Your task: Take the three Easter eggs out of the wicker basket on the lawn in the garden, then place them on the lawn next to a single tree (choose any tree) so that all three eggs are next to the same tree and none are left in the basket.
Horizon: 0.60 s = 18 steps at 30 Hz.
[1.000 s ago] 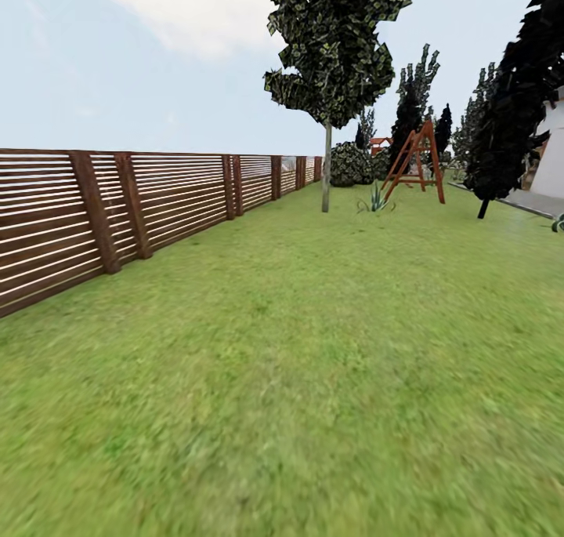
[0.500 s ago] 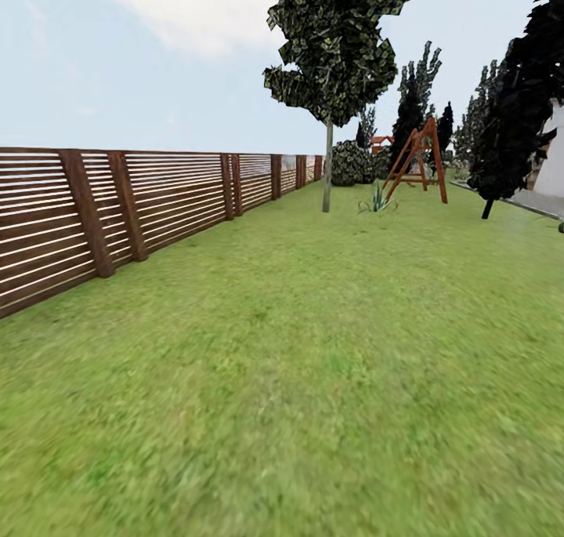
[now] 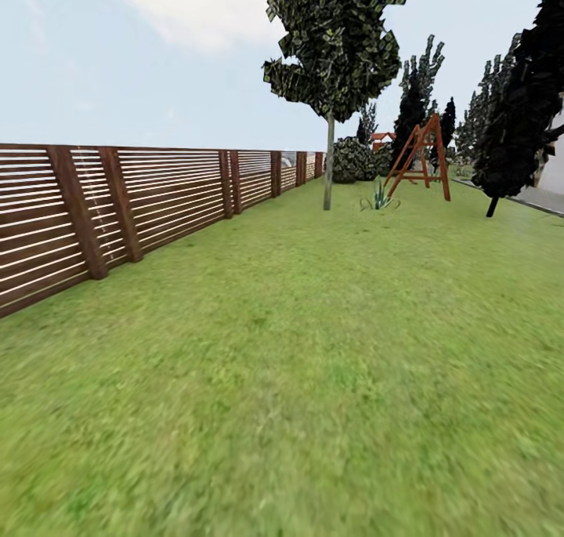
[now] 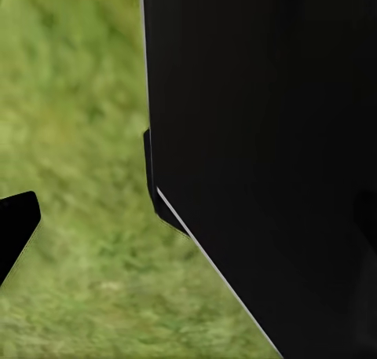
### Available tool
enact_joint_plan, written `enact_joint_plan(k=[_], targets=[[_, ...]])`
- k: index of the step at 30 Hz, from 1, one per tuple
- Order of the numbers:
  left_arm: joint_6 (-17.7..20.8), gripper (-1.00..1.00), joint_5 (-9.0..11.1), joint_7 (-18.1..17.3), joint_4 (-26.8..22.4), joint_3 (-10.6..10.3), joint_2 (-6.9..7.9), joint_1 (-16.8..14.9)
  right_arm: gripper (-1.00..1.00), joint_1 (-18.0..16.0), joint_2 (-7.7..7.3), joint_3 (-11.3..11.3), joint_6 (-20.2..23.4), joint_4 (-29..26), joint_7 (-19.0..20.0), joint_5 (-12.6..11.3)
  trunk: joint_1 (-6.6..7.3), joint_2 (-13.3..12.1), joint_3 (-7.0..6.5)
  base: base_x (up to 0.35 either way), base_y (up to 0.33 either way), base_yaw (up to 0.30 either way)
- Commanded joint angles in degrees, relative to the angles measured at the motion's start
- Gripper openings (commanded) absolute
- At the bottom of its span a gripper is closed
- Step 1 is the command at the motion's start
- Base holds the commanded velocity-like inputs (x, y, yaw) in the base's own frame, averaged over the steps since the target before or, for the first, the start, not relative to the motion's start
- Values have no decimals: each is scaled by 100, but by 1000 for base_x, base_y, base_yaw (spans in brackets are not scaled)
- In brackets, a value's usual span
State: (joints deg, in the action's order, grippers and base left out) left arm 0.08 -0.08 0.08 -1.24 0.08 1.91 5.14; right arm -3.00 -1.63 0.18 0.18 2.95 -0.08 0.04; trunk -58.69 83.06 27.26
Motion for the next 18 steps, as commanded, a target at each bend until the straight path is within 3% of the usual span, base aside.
enact_joint_plan(k=[1, 18], targets=[[1, 100, -1, 1, -11, 1, -2, 4, 100, -7, 1, 4, 5, 12, -1, 2, -3, 2, 9, 333, 0, 0], [1, 100, -1, 1, -17, 1, 3, 4, 100, -7, -4, -34, -26, 5, -7, -32, -3, 2, 56, 333, 0, 0]])
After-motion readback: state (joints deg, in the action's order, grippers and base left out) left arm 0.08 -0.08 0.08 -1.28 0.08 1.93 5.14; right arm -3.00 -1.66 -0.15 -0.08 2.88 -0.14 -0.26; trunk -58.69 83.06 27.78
